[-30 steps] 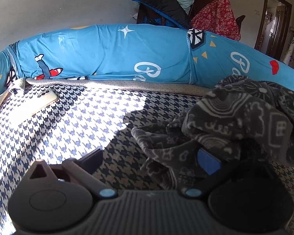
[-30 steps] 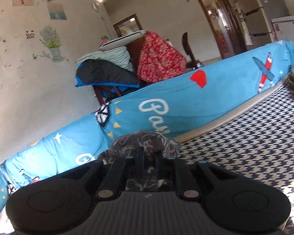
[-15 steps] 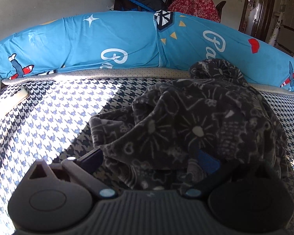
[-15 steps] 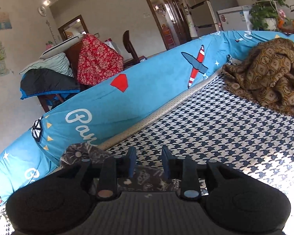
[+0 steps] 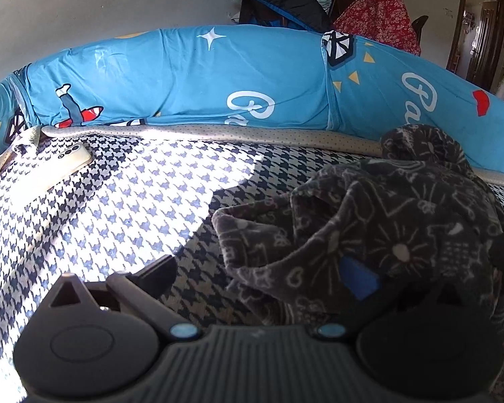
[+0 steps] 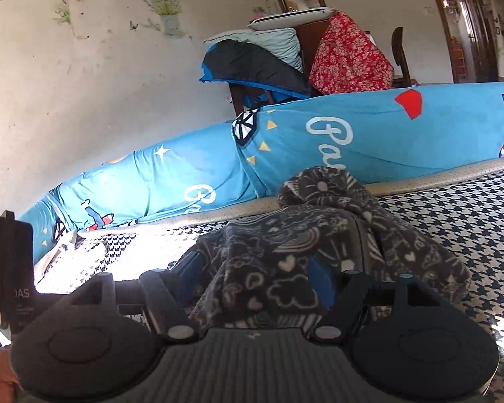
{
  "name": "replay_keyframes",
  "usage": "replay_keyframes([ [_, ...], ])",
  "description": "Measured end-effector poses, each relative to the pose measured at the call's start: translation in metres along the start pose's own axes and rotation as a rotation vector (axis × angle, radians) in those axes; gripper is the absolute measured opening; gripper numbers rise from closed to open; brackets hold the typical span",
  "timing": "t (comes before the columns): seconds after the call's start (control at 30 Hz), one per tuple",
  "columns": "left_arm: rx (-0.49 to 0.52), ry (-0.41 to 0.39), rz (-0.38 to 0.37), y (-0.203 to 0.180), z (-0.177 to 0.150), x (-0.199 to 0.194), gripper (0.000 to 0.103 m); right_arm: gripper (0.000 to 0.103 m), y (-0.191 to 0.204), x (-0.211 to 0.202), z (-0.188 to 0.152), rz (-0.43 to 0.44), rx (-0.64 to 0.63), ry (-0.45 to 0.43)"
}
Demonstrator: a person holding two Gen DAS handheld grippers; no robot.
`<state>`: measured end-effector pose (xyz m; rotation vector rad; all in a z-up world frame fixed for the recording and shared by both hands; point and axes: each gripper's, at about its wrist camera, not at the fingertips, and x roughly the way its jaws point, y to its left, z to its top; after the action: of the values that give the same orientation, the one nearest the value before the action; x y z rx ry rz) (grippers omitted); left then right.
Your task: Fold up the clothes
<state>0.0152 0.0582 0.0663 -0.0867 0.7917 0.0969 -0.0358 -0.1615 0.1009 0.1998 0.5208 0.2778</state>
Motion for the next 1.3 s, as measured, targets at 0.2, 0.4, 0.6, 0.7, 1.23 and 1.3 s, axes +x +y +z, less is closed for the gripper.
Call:
replay_keyframes([
  [0.2, -0.003, 0.006, 0.005, 0.002, 0.000, 0.001, 0.103, 0.076, 0.021, 0.032, -0.012, -0.108, -0.094, 0.040],
  [0.4, -0.022, -0.001, 0.012, 0.008, 0.004, -0.003, 0.103, 0.038, 0.022, 0.042, -0.017, -0.216, -0.125, 0.061],
  [0.6, -0.021, -0.019, 0.011, 0.007, 0.007, -0.011, 0.103, 0.018, 0.002, 0.013, -0.011, -0.244, -0.052, 0.033],
  [0.7, -0.008, -0.036, 0.005, 0.003, 0.006, -0.017, 0.103, 0.016, -0.013, -0.007, -0.008, -0.290, -0.016, 0.009],
  [1.23, 0.106, 0.035, -0.103, -0.031, -0.022, -0.016, 0.103, 0.016, -0.111, -0.098, -0.006, -0.743, 0.295, -0.062],
  [1.3, 0.145, 0.052, -0.111, -0.040, -0.030, -0.013, 0.103, 0.027, -0.107, -0.101, -0.003, -0.686, 0.278, -0.086],
])
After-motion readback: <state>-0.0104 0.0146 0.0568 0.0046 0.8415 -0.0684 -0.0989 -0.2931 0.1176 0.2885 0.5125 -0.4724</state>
